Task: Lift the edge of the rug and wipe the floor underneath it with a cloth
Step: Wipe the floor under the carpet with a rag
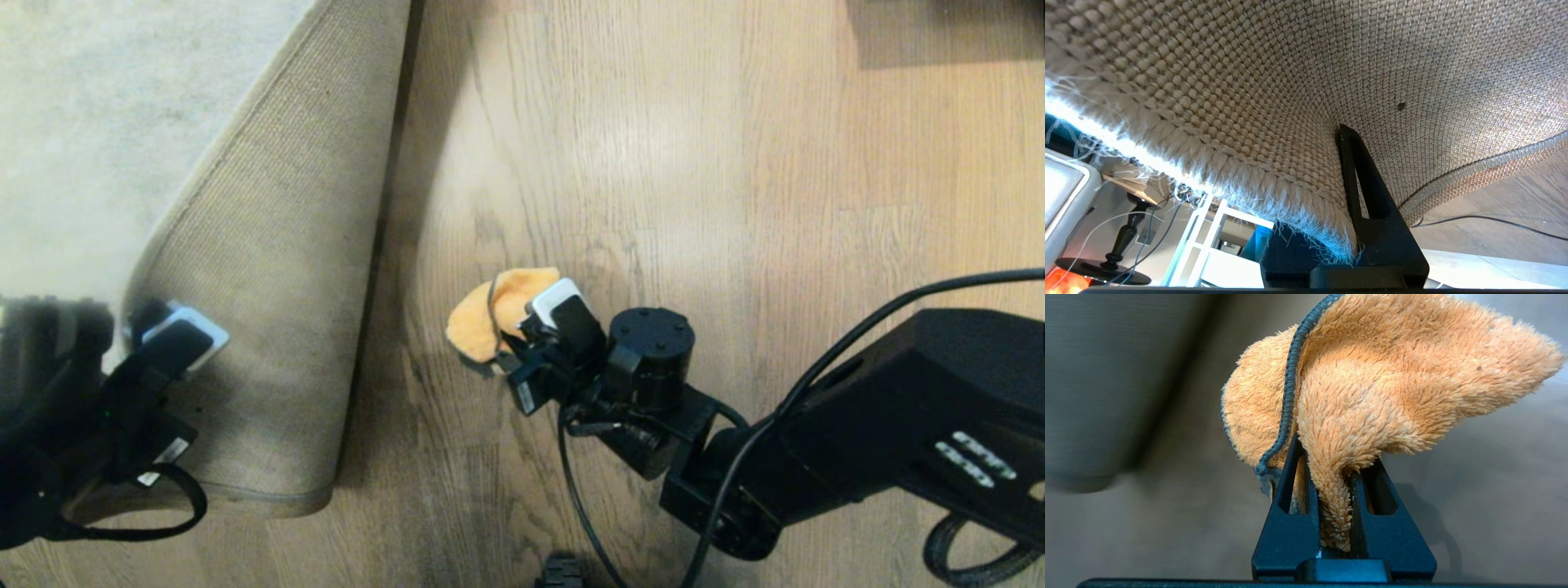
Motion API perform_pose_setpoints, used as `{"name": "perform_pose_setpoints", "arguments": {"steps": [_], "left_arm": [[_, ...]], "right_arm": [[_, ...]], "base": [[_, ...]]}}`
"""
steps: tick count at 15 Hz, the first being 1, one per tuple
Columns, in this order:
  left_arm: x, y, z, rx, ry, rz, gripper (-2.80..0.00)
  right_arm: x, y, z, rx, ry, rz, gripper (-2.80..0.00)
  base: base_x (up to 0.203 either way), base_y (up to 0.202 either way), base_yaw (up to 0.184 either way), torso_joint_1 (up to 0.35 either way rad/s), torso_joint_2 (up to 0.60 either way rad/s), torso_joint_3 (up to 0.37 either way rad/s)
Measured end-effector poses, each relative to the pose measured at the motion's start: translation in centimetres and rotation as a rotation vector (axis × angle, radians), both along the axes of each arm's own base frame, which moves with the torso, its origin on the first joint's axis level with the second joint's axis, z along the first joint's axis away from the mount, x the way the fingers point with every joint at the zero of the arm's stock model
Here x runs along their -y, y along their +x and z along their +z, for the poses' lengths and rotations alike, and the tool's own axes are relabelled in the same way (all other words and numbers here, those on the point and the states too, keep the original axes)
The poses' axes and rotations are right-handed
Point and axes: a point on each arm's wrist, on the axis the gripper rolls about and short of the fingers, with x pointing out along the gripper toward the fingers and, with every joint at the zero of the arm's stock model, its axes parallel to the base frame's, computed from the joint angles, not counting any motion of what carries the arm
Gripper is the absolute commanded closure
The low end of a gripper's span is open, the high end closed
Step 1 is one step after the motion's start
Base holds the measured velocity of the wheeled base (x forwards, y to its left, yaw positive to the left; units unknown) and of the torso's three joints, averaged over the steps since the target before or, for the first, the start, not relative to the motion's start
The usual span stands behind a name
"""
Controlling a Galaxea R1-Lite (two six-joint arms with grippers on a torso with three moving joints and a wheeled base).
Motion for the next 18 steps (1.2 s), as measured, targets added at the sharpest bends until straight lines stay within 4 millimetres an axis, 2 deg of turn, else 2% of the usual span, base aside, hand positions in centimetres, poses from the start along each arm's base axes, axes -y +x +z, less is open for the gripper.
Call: {"name": "perform_pose_setpoints", "arguments": {"steps": [4,7,10,14,18], "left_arm": [[0.0,-0.1,0.0,-0.001,0.000,0.000,0.00],[0.0,-0.1,0.0,-0.002,0.000,0.001,0.00],[-0.1,-0.1,0.0,-0.001,0.000,0.004,0.00],[-0.1,-0.1,0.0,-0.002,0.001,0.004,0.00],[-0.1,-0.1,0.0,-0.002,0.001,0.004,0.00]], "right_arm": [[-4.2,-1.9,-1.9,-0.008,-0.003,0.097,0.00],[-6.7,-1.5,-3.8,-0.004,0.007,0.123,0.00],[-8.4,-0.6,-5.7,0.000,0.014,0.128,0.00],[-8.8,0.2,-8.1,-0.002,0.014,0.118,0.00],[-7.3,2.5,-8.9,-0.016,0.009,0.059,0.00]], "base": [[0.000,0.000,0.000,0.000,0.00,0.000],[0.000,0.000,0.000,0.000,0.00,0.000],[0.000,0.000,0.000,0.000,0.00,0.000],[0.000,0.000,0.000,0.000,0.00,0.000],[0.000,0.000,0.000,0.000,0.00,0.000]]}}
